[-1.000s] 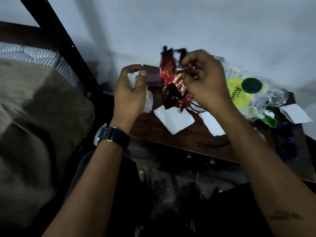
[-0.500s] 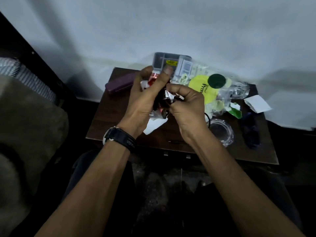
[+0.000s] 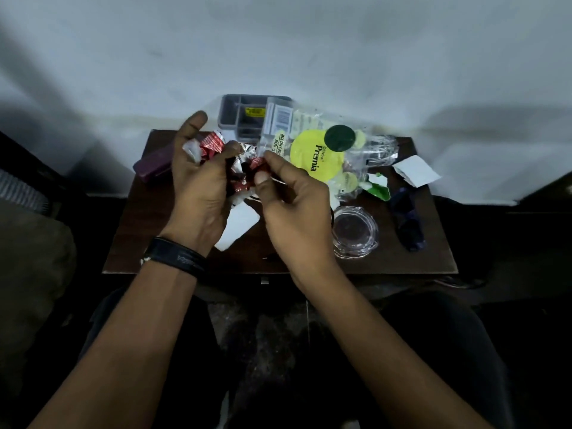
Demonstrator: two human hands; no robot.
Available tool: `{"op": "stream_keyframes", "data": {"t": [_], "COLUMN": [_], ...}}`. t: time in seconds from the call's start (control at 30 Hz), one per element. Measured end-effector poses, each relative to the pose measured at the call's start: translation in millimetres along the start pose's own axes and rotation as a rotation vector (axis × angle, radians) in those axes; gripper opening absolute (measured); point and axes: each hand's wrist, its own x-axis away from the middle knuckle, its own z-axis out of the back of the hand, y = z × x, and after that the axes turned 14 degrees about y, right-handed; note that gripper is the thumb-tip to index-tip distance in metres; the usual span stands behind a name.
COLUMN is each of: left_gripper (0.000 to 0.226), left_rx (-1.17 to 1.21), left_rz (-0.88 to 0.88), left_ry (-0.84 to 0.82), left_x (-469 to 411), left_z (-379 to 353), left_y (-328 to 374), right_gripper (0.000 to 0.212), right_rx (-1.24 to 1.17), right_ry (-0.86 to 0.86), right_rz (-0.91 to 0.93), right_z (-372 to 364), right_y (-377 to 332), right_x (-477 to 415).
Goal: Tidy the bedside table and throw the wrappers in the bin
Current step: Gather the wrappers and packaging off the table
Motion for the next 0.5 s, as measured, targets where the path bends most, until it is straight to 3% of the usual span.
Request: {"op": "stream_keyframes", "data": {"t": [0.13, 0.27, 0.4, 0.5], "left_gripper": [0.051, 0.041, 0.046, 0.043], "left_rx": [-0.107, -0.107, -0.348, -0.481], "left_rz": [-0.081, 0.044, -0.164, -0.267], "left_ry": [-0.166, -0.243, -0.243, -0.152], "left_x": [7.9, 15.7, 17.0, 5.1], "left_z": [-2.5, -5.2, -4.3, -3.8], "left_y": [-2.7, -2.0, -12.5, -19.3], "right_gripper": [0.030, 0.040, 0.031, 0.039], "right_rx": [-0.061, 0.098, 0.157, 0.125], "right_ry": [0.048, -0.096, -0.099, -0.180], "right_rz": [0.019, 0.149, 0.117, -0.003], "right_z": [2.2, 2.9, 11.0, 20.2], "right_y": [4.0, 1.2, 10.0, 13.4], "right_x": [-15.0, -19.9, -23.6, -27.4]}}
